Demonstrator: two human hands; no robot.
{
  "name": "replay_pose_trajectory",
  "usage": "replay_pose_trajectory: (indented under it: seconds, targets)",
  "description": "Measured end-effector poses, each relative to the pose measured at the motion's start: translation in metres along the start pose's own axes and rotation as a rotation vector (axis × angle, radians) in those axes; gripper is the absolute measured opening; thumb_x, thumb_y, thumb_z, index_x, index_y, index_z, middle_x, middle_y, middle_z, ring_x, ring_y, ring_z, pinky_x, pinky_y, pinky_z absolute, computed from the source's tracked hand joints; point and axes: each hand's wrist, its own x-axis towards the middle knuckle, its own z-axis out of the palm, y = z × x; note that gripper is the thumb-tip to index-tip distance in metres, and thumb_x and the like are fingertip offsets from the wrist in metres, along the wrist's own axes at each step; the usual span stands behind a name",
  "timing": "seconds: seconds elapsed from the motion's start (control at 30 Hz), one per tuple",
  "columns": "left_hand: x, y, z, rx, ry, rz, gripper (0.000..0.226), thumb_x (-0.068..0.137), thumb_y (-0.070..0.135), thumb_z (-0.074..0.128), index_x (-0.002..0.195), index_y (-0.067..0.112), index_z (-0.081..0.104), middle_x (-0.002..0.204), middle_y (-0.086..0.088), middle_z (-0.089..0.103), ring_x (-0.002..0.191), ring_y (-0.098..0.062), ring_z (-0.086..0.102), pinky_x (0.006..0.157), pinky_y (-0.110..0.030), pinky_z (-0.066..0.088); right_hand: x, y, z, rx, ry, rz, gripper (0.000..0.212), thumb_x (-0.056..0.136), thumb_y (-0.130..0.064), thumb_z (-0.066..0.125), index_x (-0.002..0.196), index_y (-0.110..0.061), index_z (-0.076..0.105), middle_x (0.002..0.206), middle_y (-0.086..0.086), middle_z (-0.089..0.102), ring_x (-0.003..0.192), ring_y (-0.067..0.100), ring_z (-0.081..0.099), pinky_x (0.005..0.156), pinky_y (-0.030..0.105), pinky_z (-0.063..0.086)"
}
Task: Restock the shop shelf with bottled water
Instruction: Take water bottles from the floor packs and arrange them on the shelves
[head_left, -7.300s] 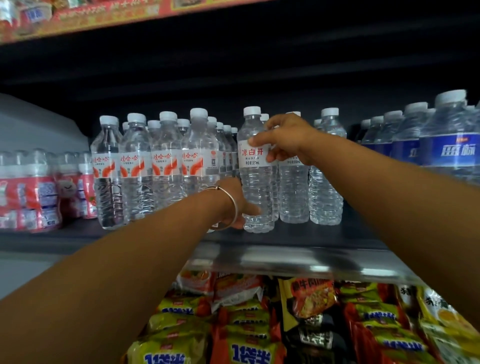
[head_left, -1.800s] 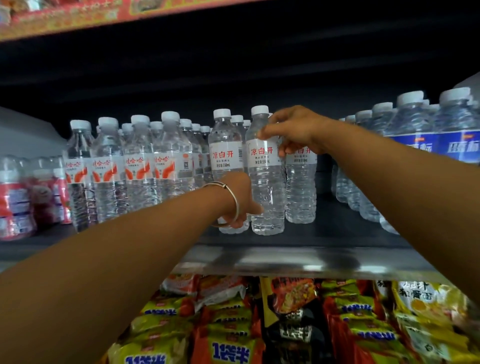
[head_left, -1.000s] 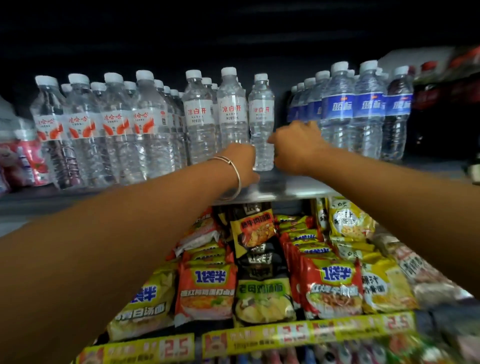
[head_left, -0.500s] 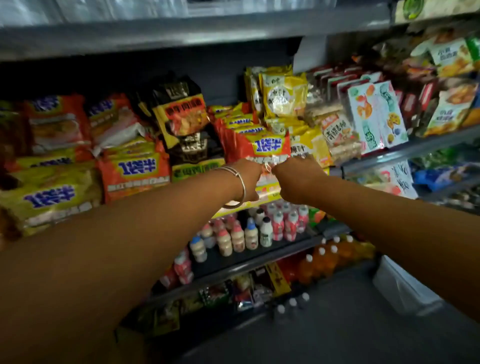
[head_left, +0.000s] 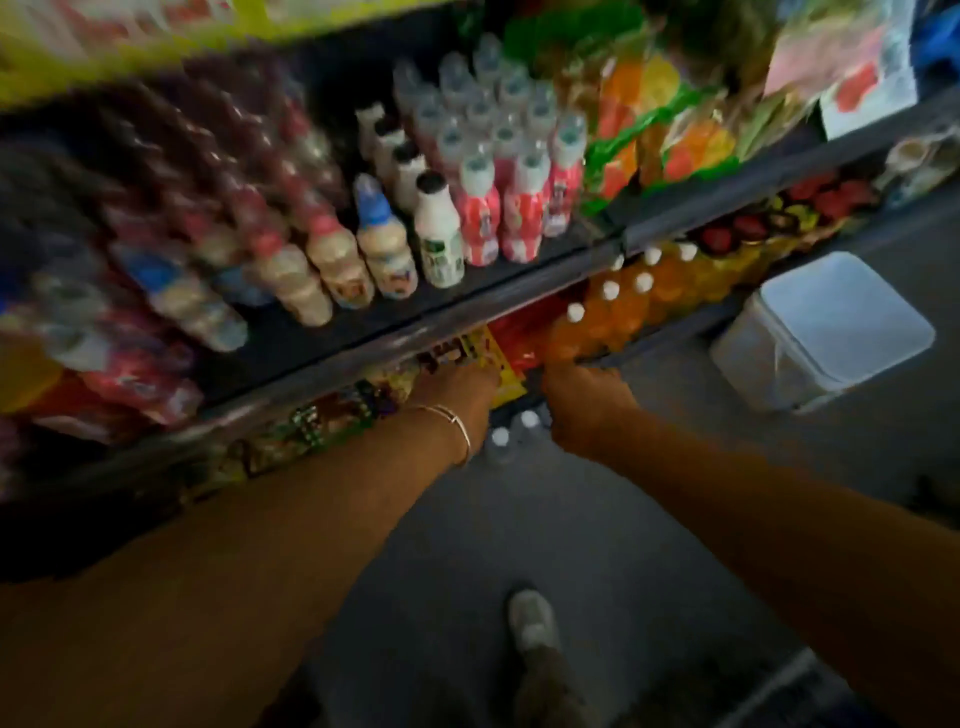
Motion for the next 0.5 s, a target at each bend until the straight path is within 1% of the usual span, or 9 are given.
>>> replay_pose_trajectory:
  seconds: [0.1, 0.13, 0.23, 0.33, 0.37, 0.4, 0.5]
  targets:
    - [0.043, -0.013, 0.078, 0.010, -0.020, -0.033, 0.042, 0.090, 0.009, 0.048, 0.131, 0.013, 0.045, 0.134, -0.012, 0.046, 0.125, -0.034, 0.042, 0.101, -0.043, 0.039, 0.052, 0.010, 0.078, 0.046, -0.074, 0.019, 0.032, 0.090, -0.010, 0.048, 0.122, -0.011, 0.053, 0.127, 0.011, 0.054, 0.119, 0.031, 0.050, 0.100, 0.038, 0.038]
    - [0.057, -0.018, 0.102, 0.025, -0.016, -0.043, 0.043, 0.092, 0.009, 0.044, 0.134, 0.013, 0.043, 0.138, -0.013, 0.043, 0.128, -0.033, 0.040, 0.104, -0.044, 0.037, 0.070, 0.011, 0.104, 0.046, -0.100, 0.021, 0.033, 0.090, -0.010, 0.048, 0.123, -0.012, 0.052, 0.126, 0.011, 0.054, 0.119, 0.031, 0.050, 0.099, 0.038, 0.038]
    - [0.092, -0.031, 0.167, 0.067, -0.082, -0.069, 0.042, 0.094, 0.007, 0.037, 0.136, 0.010, 0.038, 0.139, -0.015, 0.040, 0.128, -0.034, 0.038, 0.106, -0.043, 0.033, 0.117, 0.013, 0.174, 0.049, -0.156, 0.050, 0.036, 0.091, -0.014, 0.050, 0.127, -0.011, 0.047, 0.128, 0.012, 0.052, 0.120, 0.031, 0.050, 0.098, 0.039, 0.039]
    - [0.123, -0.046, 0.221, 0.066, -0.120, -0.109, 0.048, 0.090, 0.004, 0.045, 0.136, 0.012, 0.036, 0.136, -0.014, 0.040, 0.127, -0.034, 0.038, 0.103, -0.045, 0.034, 0.164, 0.008, 0.229, 0.144, -0.183, 0.137, 0.036, 0.090, -0.017, 0.056, 0.124, -0.012, 0.047, 0.129, 0.010, 0.053, 0.121, 0.031, 0.051, 0.097, 0.040, 0.041]
    - [0.132, -0.050, 0.238, 0.062, -0.120, -0.114, 0.051, 0.087, 0.001, 0.048, 0.136, 0.011, 0.036, 0.136, -0.015, 0.040, 0.126, -0.034, 0.039, 0.103, -0.045, 0.035, 0.178, 0.005, 0.245, 0.186, -0.183, 0.156, 0.040, 0.089, -0.018, 0.060, 0.126, -0.012, 0.046, 0.129, 0.011, 0.054, 0.120, 0.031, 0.052, 0.096, 0.040, 0.042]
    - [0.141, -0.055, 0.253, 0.061, -0.118, -0.115, 0.053, 0.086, 0.000, 0.049, 0.136, 0.010, 0.036, 0.136, -0.015, 0.039, 0.126, -0.034, 0.039, 0.103, -0.044, 0.036, 0.193, 0.002, 0.261, 0.220, -0.174, 0.165, 0.048, 0.087, -0.020, 0.063, 0.130, -0.012, 0.043, 0.129, 0.012, 0.053, 0.119, 0.032, 0.052, 0.095, 0.041, 0.043]
    - [0.162, -0.065, 0.294, 0.054, -0.113, -0.123, 0.052, 0.086, -0.002, 0.048, 0.136, 0.010, 0.036, 0.137, -0.014, 0.039, 0.127, -0.033, 0.038, 0.102, -0.042, 0.034, 0.225, -0.006, 0.298, 0.358, -0.155, 0.192, 0.084, 0.081, -0.024, 0.071, 0.145, -0.012, 0.019, 0.133, 0.014, 0.051, 0.120, 0.034, 0.052, 0.093, 0.043, 0.045]
